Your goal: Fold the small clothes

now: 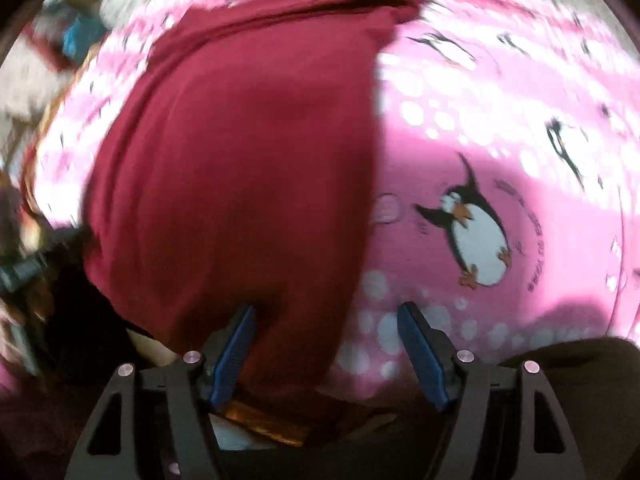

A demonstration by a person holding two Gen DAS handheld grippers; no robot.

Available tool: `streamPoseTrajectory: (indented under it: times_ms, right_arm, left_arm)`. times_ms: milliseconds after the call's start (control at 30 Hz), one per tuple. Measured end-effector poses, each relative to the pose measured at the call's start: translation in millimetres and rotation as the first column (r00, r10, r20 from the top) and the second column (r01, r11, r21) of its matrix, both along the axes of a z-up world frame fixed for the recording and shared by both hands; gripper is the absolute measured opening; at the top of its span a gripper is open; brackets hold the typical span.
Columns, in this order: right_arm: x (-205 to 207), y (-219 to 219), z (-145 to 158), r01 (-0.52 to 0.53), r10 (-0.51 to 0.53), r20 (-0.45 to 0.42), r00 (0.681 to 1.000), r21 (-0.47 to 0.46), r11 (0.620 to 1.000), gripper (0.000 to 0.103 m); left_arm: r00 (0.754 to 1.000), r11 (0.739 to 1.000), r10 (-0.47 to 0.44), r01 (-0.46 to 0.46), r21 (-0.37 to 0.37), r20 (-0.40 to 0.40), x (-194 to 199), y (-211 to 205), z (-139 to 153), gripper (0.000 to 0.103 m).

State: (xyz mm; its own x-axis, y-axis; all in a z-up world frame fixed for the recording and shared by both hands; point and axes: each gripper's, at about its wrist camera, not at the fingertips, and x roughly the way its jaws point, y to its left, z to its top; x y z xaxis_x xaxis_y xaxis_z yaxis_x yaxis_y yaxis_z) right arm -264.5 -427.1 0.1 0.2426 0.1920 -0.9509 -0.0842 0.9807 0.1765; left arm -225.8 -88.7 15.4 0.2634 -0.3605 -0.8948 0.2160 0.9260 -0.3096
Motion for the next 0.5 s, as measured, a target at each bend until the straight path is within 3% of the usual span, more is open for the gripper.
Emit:
streamPoseTrajectory:
  times_ms: [100,200,333,367,400,433,467,500]
  right_arm:
    - [-1.7,17.9,3.9,-0.09,0.09,0.007,0.996,0.114,0.989,0.064]
    - [1.9,25.6,-3.5,-0.116,0.117,0.001,0.993,0.081,0.99,0.065]
    - [1.9,15.6,-2.9,-0.081,0.082,0.001,0.997,0.136,0.987,0.067]
    - [1.1,16.0,-3.1,-0.082,0.081,0.012,0.997,0.132,0.988,0.065]
    - [-1.1,16.4,-1.8,-0.086,0.084,0.027,0.996,0.112,0.99,0.055]
    - [-5.1,17.3,0.4,-0.088,0.084,0.046,0.995,0.086,0.992,0.046]
    - [-6.0,17.5,2.9,-0.083,0.078,0.066,0.995,0.072,0.994,0.03]
    - [-4.0,16.3,7.7,-0.081,0.075,0.075,0.994,0.082,0.993,0.02]
  left_arm:
    - [1.0,1.0,-0.001,0.001,-0.01,-0.009,-1.5,-0.1,-3.3,0.072]
    - [1.0,1.0,0.005,-0.005,-0.029,-0.015,-1.2,1.3,-4.9,0.078]
    - [1.0,1.0,-0.022,0.022,-0.008,-0.016,-3.7,-6.8,-7.4,0.08]
    - [0.999,0.999,-0.035,0.035,0.004,-0.014,-4.7,-8.5,-6.9,0.076]
    - [0.999,0.999,-0.039,0.039,0.013,-0.012,-5.7,-9.2,-6.5,0.069]
    - [0.999,0.999,-0.033,0.033,0.031,-0.008,-5.9,-8.8,-5.7,0.051]
    - [1.0,0.999,-0.024,0.024,0.044,-0.004,-5.3,-6.9,-5.2,0.04]
    - [1.0,0.999,-0.02,0.02,0.027,-0.009,-4.5,-3.3,-4.5,0.035]
